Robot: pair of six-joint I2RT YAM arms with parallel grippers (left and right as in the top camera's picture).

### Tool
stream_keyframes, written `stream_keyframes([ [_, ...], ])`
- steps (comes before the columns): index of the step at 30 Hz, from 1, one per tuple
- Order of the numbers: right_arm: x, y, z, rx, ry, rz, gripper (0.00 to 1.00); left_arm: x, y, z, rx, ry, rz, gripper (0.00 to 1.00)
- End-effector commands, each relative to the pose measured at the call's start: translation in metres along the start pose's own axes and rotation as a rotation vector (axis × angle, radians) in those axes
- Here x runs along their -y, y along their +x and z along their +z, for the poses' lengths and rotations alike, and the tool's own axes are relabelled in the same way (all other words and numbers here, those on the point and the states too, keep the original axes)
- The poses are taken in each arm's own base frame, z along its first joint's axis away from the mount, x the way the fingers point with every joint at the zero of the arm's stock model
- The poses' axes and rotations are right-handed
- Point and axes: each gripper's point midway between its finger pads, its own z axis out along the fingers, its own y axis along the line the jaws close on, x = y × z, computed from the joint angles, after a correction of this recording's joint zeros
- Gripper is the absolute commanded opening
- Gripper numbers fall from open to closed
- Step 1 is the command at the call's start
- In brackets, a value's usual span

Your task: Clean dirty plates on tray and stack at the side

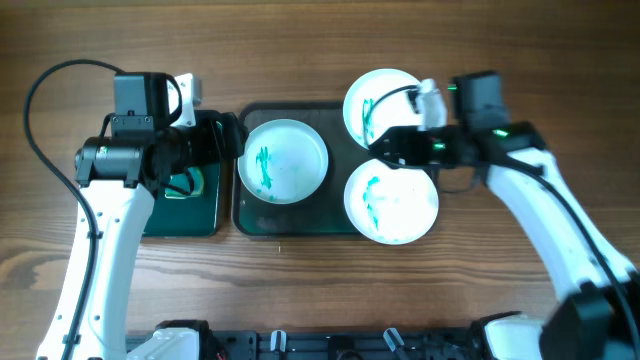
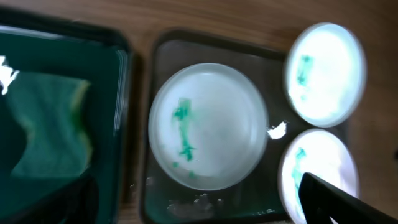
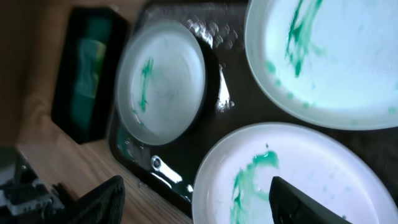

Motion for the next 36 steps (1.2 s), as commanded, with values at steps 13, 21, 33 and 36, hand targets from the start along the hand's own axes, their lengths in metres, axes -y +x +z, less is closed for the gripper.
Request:
stream_keyframes([
  [13,-0.001,0.006,0.163,-0.139,0.22,0.019,0.45,-0.066,0.008,0.019,-0.037,-0.36,-0.255,0.97],
  [21,0.007,0.014,0.182,-0.152,0.229,0.05,0.04,-0.097,0.022,0.021,-0.091,-0.441,-0.311,0.98],
  [33,0.007,0.012,0.183,-0.144,0.225,0.045,0.04,-0.14,0.047,0.104,-0.321,-0.527,-0.134,0.85],
  [36,0.007,0.012,0.183,-0.144,0.225,0.042,0.04,-0.15,0.04,0.12,-0.295,-0.546,-0.117,0.83],
])
